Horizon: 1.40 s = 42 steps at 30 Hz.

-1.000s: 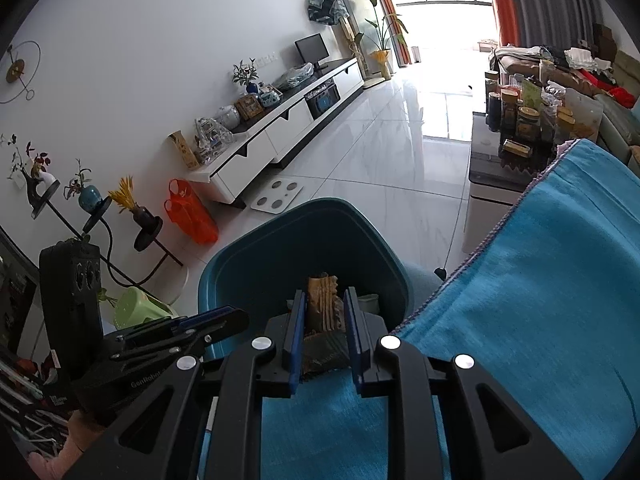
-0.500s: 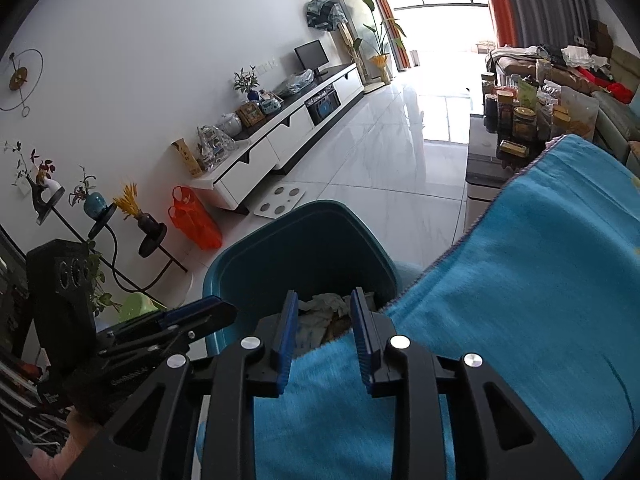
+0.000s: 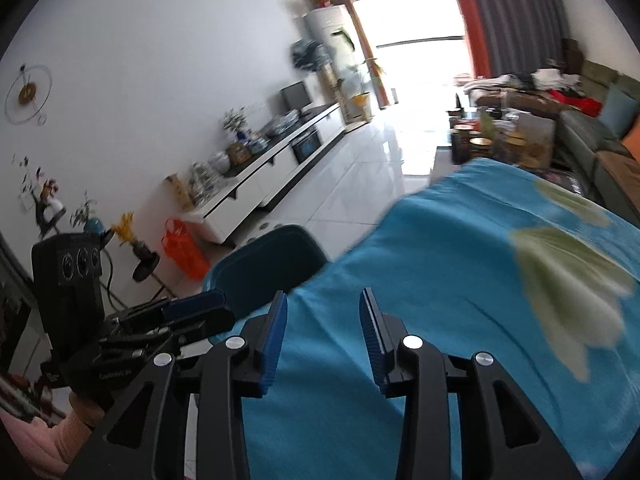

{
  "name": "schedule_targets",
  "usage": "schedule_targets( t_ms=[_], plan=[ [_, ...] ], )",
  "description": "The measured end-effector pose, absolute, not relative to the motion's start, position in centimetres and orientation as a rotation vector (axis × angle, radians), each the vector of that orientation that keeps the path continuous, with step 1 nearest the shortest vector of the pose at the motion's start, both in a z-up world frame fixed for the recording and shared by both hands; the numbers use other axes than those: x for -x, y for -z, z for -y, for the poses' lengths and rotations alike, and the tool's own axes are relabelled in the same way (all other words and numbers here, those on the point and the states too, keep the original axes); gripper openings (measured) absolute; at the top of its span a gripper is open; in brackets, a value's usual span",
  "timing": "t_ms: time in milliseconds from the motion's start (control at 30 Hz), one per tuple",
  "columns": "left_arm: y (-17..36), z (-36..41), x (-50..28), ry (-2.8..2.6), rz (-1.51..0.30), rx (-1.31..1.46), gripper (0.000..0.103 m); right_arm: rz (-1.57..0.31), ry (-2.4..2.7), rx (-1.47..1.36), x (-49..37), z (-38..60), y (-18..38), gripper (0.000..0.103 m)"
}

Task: Collect trash
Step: 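Move both open grippers back to the trash on the table, then lower the left gripper to the orange peel while the right gripper approaches the white foam mesh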

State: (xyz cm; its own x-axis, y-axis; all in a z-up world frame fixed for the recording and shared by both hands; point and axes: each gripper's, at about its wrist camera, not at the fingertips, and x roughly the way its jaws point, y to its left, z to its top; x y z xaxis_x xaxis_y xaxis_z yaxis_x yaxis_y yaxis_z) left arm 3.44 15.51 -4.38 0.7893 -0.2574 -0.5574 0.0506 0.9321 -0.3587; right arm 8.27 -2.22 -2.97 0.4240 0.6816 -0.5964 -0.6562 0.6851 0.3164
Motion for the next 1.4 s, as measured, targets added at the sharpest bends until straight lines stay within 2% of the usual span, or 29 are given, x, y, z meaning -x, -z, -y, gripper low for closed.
schedule_targets(
  t_ms=[333,833,1167,1400],
  plan=[
    [4.7,-3.2,-5.6,0.473,-0.708,0.218,0.052,-0.756,-0.56,-0.154,-6.1,14.7,3.9,0.038],
    [6.1,17.3,-8.1,0.854,-0.858,-0.008,0.05,-0.634,-0.205,-0.332,-2.7,31.7,4.5,0.038],
    [7.6,24.8,-11.5,0.918,-0.968,-0.027,0.044,-0.63,-0.154,-0.407,-1.5,36.7,6.3,0.038],
    [8.1,26.6,-13.5,0.921,-1.023,-0.002,0.044,-0.642,-0.151,-0.445,-1.3,38.3,7.5,0.038]
  ],
)
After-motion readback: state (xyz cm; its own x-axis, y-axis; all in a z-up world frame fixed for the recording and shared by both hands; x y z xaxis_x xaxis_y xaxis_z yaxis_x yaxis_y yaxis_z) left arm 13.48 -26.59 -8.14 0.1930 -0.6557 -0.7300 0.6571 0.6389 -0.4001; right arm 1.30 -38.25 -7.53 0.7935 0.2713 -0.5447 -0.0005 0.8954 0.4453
